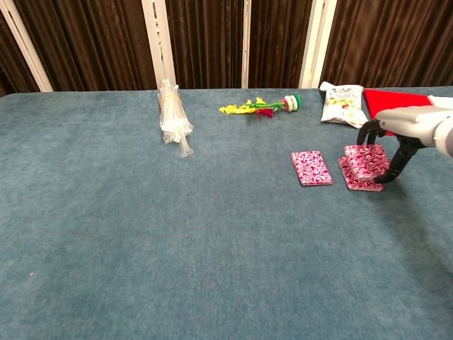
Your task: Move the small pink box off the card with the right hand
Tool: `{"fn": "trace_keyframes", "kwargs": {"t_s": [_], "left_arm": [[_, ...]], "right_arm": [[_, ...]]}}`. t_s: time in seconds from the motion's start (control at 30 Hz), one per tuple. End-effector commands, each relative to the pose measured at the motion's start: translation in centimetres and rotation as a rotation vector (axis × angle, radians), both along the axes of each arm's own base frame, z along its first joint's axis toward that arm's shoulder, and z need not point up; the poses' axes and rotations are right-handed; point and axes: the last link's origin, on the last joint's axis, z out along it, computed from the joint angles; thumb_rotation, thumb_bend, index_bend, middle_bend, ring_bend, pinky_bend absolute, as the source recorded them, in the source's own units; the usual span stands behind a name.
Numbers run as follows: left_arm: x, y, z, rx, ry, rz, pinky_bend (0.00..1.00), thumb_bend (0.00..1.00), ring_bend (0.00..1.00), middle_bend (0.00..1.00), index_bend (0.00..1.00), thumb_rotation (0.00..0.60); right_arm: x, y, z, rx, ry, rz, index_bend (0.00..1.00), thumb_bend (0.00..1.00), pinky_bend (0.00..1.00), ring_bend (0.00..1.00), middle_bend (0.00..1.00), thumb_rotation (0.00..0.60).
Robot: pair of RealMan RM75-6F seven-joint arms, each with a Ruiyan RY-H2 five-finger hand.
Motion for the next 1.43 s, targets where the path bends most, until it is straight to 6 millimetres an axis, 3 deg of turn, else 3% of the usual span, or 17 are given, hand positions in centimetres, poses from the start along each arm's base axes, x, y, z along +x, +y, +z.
{"fn": "trace_keyframes", "kwargs": {"t_s": [0.03,0.33,0.4,0.47,0.57,0.67,0.83,1.0,1.13,1.27,1.43], "left_arm": [[0.0,0.0,0.0,0.002,0.000,-0.002,0.00,0.00,0.00,0.00,0.00,0.600],[0.1,-0.1,0.0,0.009,0.006,-0.007,0.00,0.00,0.00,0.00,0.00,0.600],[0.0,-0.2,0.0,0.010,0.007,-0.004,0.00,0.00,0.00,0.00,0.00,0.600],[0.0,-0.2,-0.1,0.009,0.001,0.004,0.00,0.00,0.00,0.00,0.00,0.600],[0.0,-0.3,0.0,0.015,0.005,0.009,0.00,0.00,0.00,0.00,0.00,0.600],[0.0,-0.3,0.0,0.019,0.008,0.010,0.00,0.00,0.00,0.00,0.00,0.600],[-0.1,-0.5,0.1,0.028,0.013,0.018,0.00,0.00,0.00,0.00,0.00,0.600],[0.0,-0.8,0.3,0.043,0.015,0.016,0.00,0.00,0.00,0.00,0.00,0.600],[-0.1,-0.9,0.5,0.057,0.021,0.009,0.00,0.00,0.00,0.00,0.00,0.600],[-0.6,-0.5,0.6,0.078,0.034,0.019,0.00,0.00,0.00,0.00,0.00,0.600],[-0.8,-0.5,0.9,0.108,0.042,0.018,0.00,0.00,0.00,0.00,0.00,0.600]], "right_arm": [[-0.9,0.7,1.1,-0.017,0.007,-0.008,0.54,0.23,0.00,0.19,0.49,0.600],[-4.5,3.4,2.6,-0.021,0.011,-0.087,0.53,0.23,0.00,0.19,0.49,0.600],[-5.0,4.0,2.5,-0.012,0.012,-0.094,0.43,0.23,0.00,0.16,0.44,0.600],[-5.3,4.6,2.4,0.003,0.024,-0.096,0.21,0.23,0.00,0.10,0.28,0.600],[-5.4,5.4,2.3,0.021,0.039,-0.094,0.01,0.23,0.00,0.01,0.08,0.600],[-5.1,5.9,2.5,0.019,0.030,-0.091,0.00,0.23,0.00,0.00,0.00,0.600],[-4.3,7.0,3.2,0.000,0.041,-0.061,0.00,0.23,0.00,0.00,0.00,0.600],[-4.0,9.6,5.0,-0.026,0.086,-0.004,0.00,0.23,0.00,0.00,0.00,0.600],[-4.4,12.3,7.7,-0.086,0.108,0.046,0.00,0.23,0.00,0.00,0.00,0.600],[-5.4,15.0,12.0,-0.277,0.142,0.141,0.00,0.23,0.00,0.00,0.00,0.600],[-7.9,18.5,15.1,-0.454,0.097,0.179,0.00,0.23,0.00,0.00,0.00,0.600]]}}
